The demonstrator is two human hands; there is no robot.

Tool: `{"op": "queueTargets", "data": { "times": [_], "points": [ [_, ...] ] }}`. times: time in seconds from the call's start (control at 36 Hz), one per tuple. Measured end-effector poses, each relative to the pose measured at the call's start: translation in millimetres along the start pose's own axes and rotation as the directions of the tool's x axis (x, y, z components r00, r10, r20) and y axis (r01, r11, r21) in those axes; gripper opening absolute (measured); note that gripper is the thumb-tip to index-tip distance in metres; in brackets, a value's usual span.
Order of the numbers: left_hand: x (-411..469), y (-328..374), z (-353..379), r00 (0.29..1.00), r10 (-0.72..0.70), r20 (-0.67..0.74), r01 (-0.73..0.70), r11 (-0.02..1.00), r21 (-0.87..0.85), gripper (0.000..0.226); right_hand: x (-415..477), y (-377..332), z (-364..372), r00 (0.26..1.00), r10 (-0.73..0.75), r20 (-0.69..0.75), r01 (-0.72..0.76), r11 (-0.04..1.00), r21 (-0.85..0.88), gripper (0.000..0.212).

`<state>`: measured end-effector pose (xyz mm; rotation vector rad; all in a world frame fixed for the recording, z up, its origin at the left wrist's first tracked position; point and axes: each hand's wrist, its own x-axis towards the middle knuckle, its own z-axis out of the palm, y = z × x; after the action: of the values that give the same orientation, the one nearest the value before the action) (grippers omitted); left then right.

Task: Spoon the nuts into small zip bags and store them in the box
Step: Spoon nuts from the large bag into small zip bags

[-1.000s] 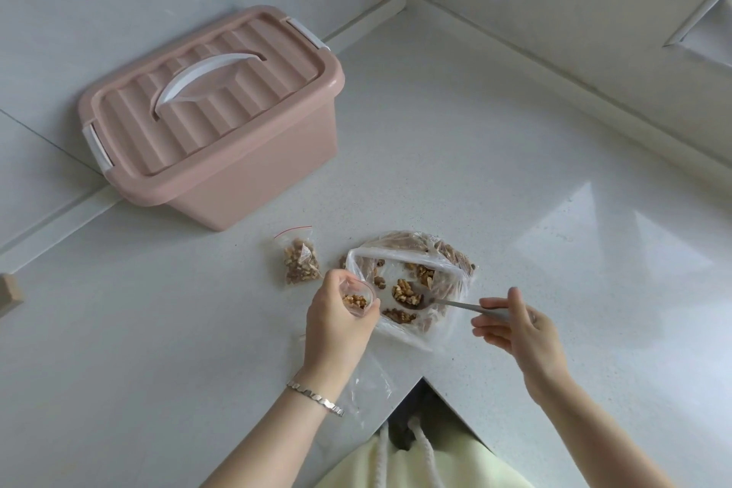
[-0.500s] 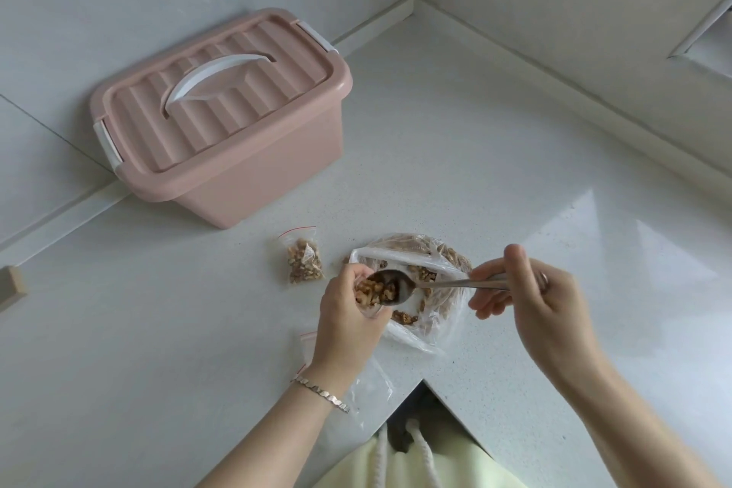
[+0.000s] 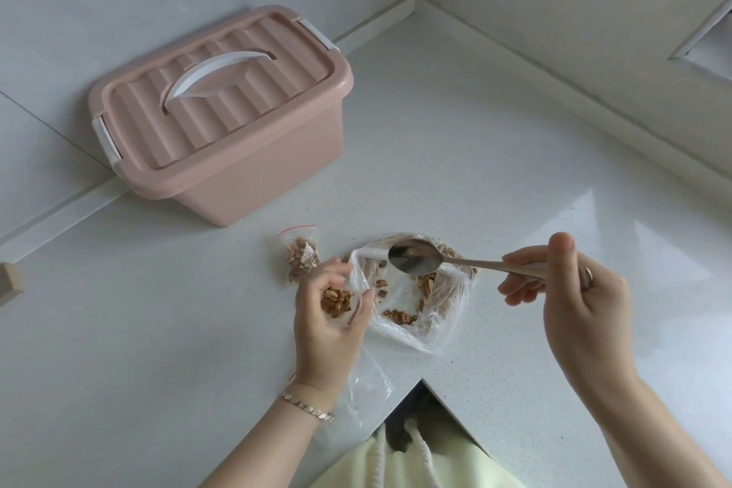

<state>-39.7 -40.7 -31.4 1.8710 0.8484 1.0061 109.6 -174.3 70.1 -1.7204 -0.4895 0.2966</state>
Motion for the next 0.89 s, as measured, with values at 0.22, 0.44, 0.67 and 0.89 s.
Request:
{"op": "queueTargets", "data": {
  "times": [0.22,0.44,0.67,0.89],
  "points": [
    [13,-6,-8,0.949,-0.309,-0.067,0.303,0.948,-0.095,0.04,-2,18,1,0.992,0.118,0.035,-0.117,0.993,-0.024,0.049],
    [56,-60,-26,0.791,-0.585,-0.179,0.611,0.767,0.193,0.032,-4,29,4,0.976,0.193,0.097,-0.182,0.976,-0.116,0.045],
    [75,-84,-30,0.821,-0.57,0.027,0.479,0.714,0.51,0.038,-10,45,6,0.966,0.208,0.151,-0.162,0.949,-0.269,0.035],
    [37,-62,-34,0.966,-0.256,0.041,0.188,0.799,0.571,0.052,-14,46,6,0.969,0.192,0.155,-0.137,0.94,-0.311,0.04]
  ]
}}
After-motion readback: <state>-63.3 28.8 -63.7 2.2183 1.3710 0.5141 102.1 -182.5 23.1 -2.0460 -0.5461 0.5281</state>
